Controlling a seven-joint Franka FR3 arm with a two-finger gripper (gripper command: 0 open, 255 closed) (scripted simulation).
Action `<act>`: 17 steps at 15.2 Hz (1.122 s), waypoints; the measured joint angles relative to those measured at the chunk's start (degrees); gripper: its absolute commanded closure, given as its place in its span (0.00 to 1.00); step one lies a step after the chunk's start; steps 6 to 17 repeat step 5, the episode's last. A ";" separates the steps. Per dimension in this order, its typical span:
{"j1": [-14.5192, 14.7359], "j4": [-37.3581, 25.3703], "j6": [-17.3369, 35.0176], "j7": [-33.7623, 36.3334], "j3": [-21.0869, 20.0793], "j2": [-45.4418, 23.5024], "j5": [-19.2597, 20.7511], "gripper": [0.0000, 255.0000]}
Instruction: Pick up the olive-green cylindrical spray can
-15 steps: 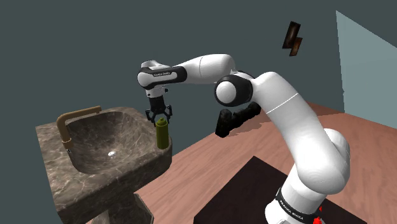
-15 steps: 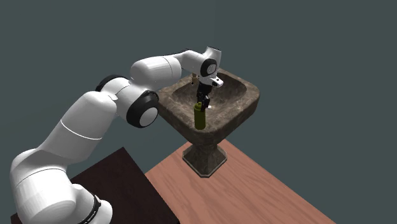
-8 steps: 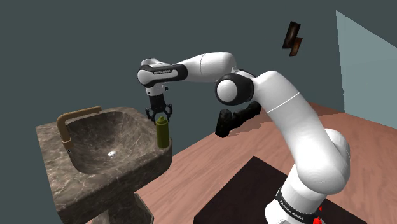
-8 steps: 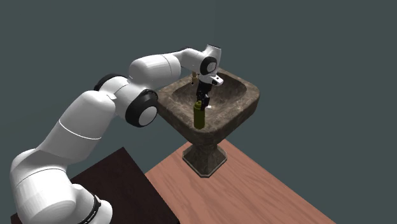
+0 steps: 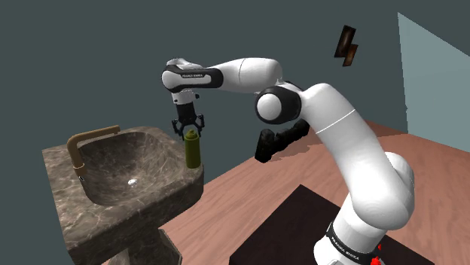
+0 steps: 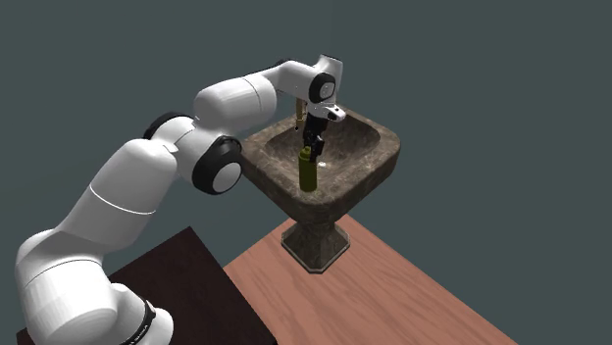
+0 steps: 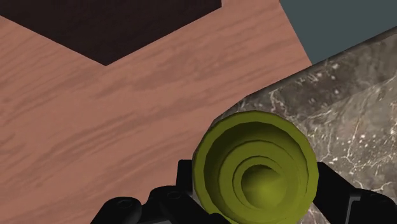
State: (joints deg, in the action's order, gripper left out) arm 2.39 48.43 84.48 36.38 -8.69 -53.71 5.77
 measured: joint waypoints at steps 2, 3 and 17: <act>0.05 -0.59 -1.06 0.02 -0.03 0.47 -0.04 1.00; 0.18 -2.19 -2.23 -0.04 -0.01 0.07 -0.02 1.00; 0.35 -4.26 -3.84 -0.10 0.02 -0.39 -0.01 1.00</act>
